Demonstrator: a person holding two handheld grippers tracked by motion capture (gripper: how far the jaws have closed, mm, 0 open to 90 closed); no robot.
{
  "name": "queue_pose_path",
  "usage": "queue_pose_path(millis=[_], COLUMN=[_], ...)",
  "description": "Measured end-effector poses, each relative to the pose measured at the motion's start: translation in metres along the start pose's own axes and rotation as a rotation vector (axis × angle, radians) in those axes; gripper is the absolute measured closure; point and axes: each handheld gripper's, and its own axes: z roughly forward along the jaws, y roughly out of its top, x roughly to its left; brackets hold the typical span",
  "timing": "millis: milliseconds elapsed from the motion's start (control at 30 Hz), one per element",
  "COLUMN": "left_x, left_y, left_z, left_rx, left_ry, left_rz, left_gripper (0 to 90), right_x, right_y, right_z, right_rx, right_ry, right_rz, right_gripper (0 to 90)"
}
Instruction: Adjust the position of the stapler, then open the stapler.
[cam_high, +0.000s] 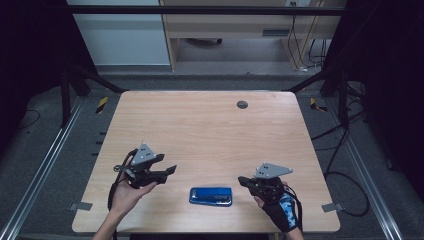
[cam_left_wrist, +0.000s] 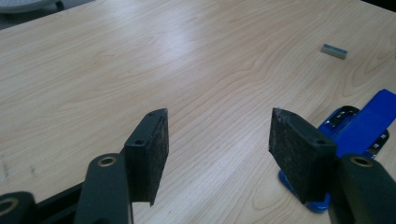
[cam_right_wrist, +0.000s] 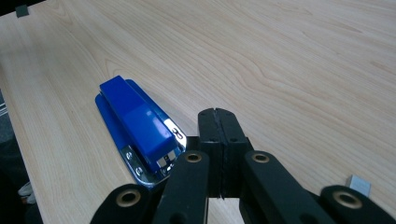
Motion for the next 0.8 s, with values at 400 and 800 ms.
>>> queue_pose_path(millis=[400, 800], left_x=[-0.025, -0.045], left_y=[0.02, 0.043], left_z=[0.025, 0.027], left_rx=[0.044, 0.099], left_ry=[-0.115, -0.21], left_rz=[0.099, 0.241], left_gripper=[40.4, 44.1], right_x=[0.004, 0.012], right_y=[-0.017, -0.025], right_z=[0.0, 0.003], right_rx=[0.056, 0.087], right_ry=[0.02, 0.029], right_rz=[0.021, 0.007], right_gripper=[90.0, 90.0])
